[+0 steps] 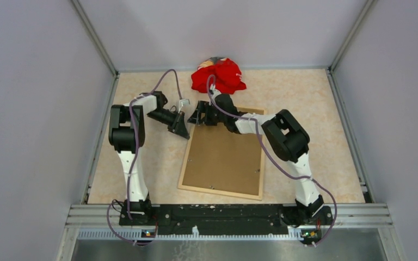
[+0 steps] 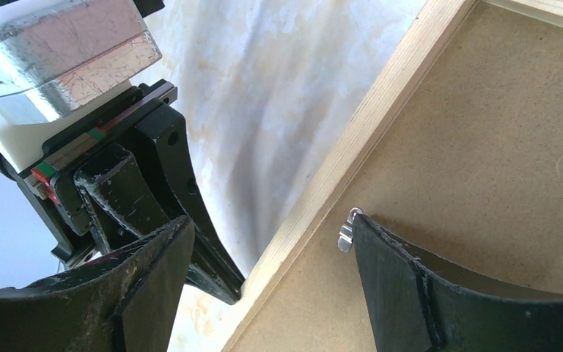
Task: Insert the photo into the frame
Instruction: Install the photo frame at the center of the board.
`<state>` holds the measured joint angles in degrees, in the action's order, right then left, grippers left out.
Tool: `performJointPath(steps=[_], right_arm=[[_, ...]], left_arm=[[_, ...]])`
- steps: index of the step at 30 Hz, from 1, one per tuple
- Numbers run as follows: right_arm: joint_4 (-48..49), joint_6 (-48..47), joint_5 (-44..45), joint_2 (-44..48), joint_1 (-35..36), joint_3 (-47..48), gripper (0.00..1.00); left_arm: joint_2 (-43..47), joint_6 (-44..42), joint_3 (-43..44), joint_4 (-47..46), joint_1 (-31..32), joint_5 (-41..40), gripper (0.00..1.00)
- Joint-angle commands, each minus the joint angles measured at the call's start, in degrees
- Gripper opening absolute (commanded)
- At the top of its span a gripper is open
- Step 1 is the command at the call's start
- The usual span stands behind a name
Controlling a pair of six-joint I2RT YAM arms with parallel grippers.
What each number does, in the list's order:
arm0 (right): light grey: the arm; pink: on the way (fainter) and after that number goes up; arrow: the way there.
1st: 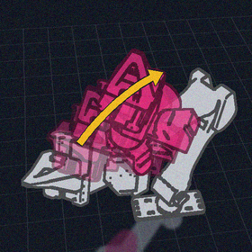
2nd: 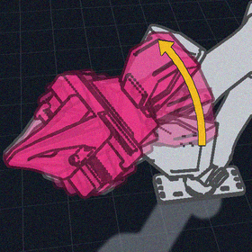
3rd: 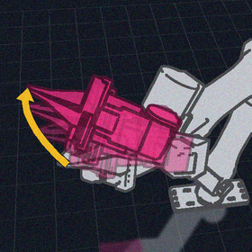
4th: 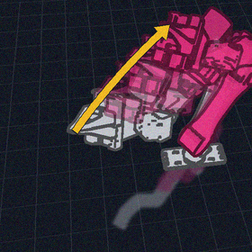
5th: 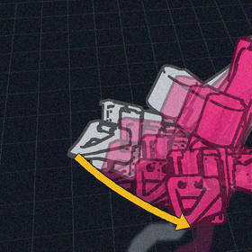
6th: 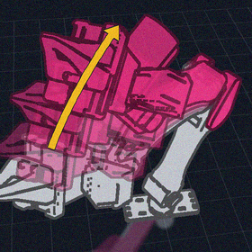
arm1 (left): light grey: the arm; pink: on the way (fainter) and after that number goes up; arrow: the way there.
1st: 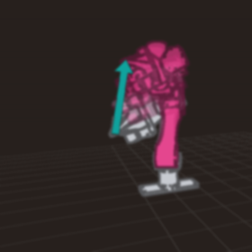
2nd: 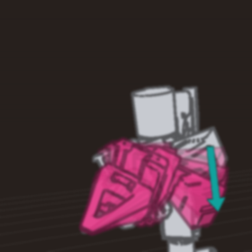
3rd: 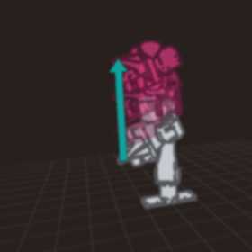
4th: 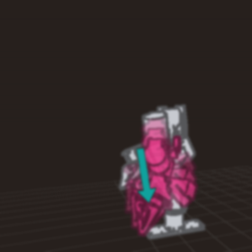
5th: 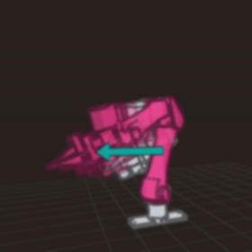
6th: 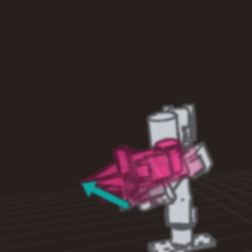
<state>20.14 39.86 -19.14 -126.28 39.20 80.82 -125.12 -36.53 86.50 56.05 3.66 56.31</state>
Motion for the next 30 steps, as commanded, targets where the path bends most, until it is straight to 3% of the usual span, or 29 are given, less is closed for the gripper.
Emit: performJointPath(steps=[1,8,15,30], right_arm=[[-0.3,0.6,-1.6,-1.9,-0.3,0.3,0.79],[0.7,2.3,-2.9,-2.0,-0.1,0.2,0.78],[-2.0,2.0,3.1,2.7,-0.9,-5.2,0.77],[0.2,4.6,-1.9,0.5,-0.4,-4.7,0.77]], left_arm=[[-1.8,-2.2,-1.2,-3.2,1.1,-0.8,0.09],[-1.8,-2.3,-1.1,-3.2,1.1,-1.3,0.08],[-1.9,-2.5,-1.0,-3.0,1.1,-1.8,0.08],[-2.0,-2.6,-1.0,-2.9,1.1,-1.8,0.08]])
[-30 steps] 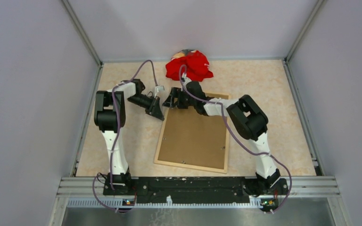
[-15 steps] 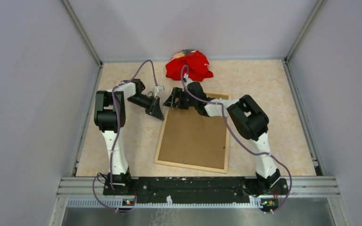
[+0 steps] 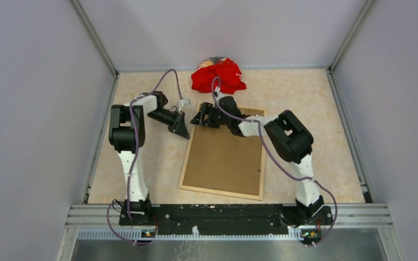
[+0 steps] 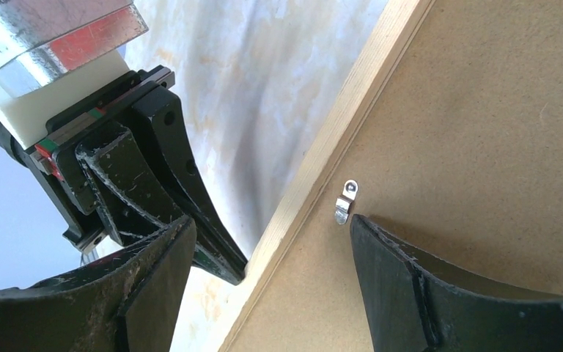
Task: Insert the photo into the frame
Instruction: Install the photo frame at the center of the board.
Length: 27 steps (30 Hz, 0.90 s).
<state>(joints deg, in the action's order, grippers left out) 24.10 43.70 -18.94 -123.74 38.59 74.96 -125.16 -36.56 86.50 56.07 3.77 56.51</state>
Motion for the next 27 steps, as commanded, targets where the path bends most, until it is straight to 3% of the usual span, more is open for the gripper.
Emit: performJointPath(steps=[1,24,27], right_arm=[[-3.7,1.1,-2.5,-2.4,0.4,1.3,0.77],[-3.9,2.4,-1.2,-5.6,1.1,4.4,0.77],[-2.8,2.2,-2.2,-2.6,1.0,2.1,0.77]], left_arm=[[-1.9,-2.6,-1.0,-3.0,1.0,-2.0,0.08],[-2.3,-3.1,-1.2,-2.6,1.0,-2.0,0.08],[-2.1,-3.3,-1.3,-2.3,1.0,-2.0,0.08]])
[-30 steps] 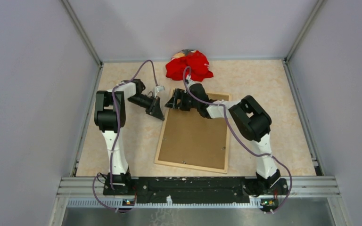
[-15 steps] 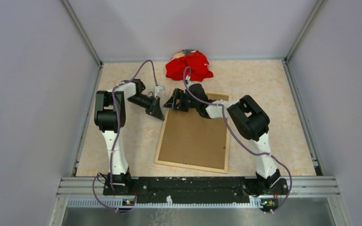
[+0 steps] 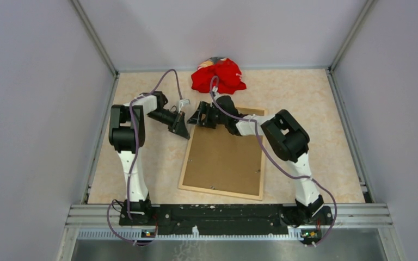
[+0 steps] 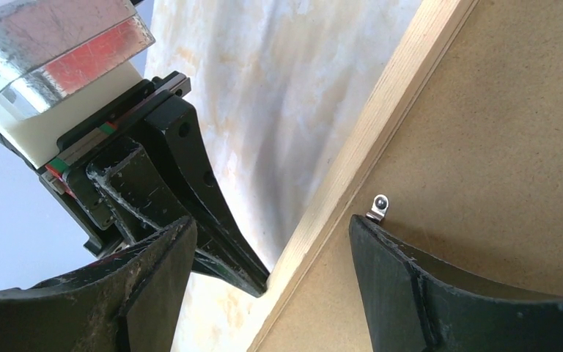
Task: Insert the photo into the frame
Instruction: Install the photo frame at the center of the board.
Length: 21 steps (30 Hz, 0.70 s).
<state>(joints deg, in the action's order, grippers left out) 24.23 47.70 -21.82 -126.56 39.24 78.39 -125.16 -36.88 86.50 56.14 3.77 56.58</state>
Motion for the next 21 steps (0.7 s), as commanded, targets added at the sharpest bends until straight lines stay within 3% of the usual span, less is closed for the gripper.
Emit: performJointPath(steps=[1,7,21], right_arm=[[-2.9,-2.1,0.8,2.0,0.4,-2.7,0.77],[-5.2,-4.8,2.7,8.0,-1.4,-8.1,0.78],[-5.8,-4.9,2.4,0.1,-1.2,-0.2,0.77]], left_arm=[[-2.0,-3.1,-1.3,-2.4,1.0,-2.2,0.08],[-2.2,-3.3,-1.3,-2.2,1.0,-2.2,0.08],[-2.4,-3.4,-1.4,-2.1,1.0,-2.0,0.08]])
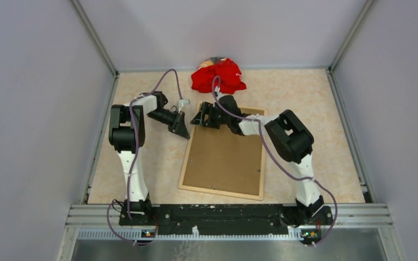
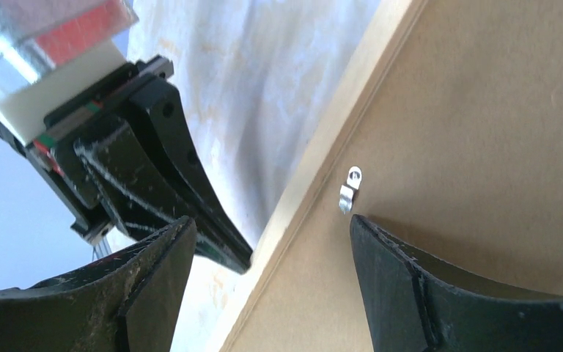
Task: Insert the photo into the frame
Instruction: Install the photo frame at the center of the board.
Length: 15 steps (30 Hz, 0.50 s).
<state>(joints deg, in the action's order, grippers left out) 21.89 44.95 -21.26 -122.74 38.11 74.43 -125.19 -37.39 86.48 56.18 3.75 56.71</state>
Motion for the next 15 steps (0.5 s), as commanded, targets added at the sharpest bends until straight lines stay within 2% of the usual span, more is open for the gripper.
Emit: performJointPath(steps=[1,15], right_arm=[[-3.8,-2.5,2.1,-4.1,0.1,4.4,0.77],[-5.9,-3.1,2.0,-5.9,0.9,7.2,0.76]], left_arm=[[-2.3,-2.9,-1.3,-2.1,1.0,-2.3,0.08],[-2.7,-3.4,-1.4,-2.1,1.0,-2.2,0.08]])
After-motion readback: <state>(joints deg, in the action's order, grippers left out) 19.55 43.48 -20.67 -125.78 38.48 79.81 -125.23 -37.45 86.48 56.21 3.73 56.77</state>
